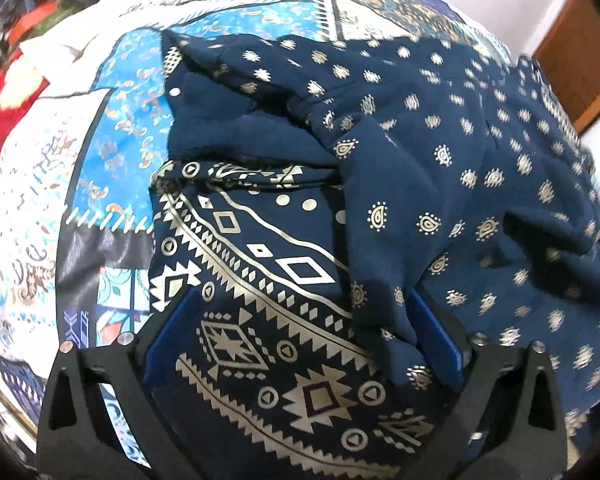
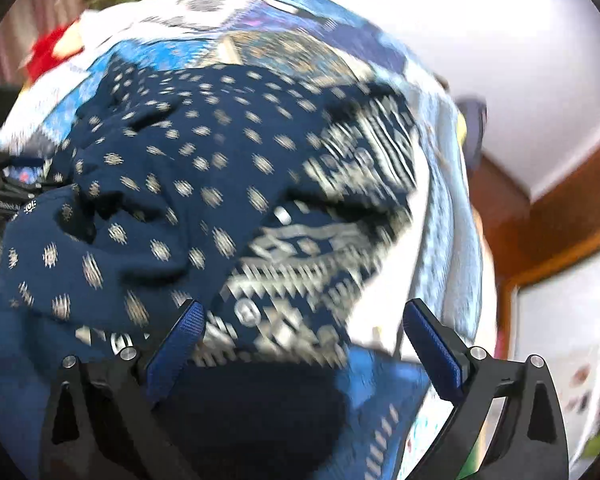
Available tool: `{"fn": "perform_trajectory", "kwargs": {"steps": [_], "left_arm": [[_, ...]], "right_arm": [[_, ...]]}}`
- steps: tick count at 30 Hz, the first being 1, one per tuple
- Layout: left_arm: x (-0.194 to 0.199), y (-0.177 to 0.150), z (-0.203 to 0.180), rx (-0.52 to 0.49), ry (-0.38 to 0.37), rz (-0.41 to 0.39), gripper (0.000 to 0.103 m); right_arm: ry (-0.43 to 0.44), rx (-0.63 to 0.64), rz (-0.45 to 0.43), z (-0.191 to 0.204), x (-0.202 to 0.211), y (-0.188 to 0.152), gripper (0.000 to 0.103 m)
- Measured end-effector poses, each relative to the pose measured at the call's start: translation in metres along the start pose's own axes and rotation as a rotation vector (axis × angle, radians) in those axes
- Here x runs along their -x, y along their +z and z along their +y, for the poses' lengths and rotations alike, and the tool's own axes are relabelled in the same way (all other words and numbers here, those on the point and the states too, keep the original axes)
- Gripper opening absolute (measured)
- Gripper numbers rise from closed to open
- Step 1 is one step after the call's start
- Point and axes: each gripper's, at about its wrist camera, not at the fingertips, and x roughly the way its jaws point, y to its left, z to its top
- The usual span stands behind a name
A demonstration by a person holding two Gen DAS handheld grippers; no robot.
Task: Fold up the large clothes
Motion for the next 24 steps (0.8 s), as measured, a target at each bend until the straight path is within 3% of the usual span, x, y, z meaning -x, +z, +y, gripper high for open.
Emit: {"fn": "perform_trajectory", "kwargs": {"steps": [4,10,17,20,24], "left_arm": [[0.040,-0.001,0.016,0.058,-0.019,-0.063,0.092],[0.106,-0.018,0.061,0.084,0.011,-0.166,0.093],[0.097,-0.079,0.110,0.142,0.005,-0.023,0.094],[0.085,-0.110,0.116,0.199,-0.031,0.035,0.094],[0.072,-0.143,0.115,0.234,-0.134,0.085,0.094]], "right_arm": [[-0.010,-0.082,-0.084,-0.023,0.037,-0.010,0.099],[0.102,-0.167,-0.167,-0.038,0.087,-0.028,0.099],[0.240,-0.277,-0.153,-0.024,0.095,-0.069,0.099],[0.284,-0.329,-0.129,-0.016,0.089,-0.087,0.099],[0.341,-0.388,-0.082,-0.008,0.081,-0.108,0.098]]}}
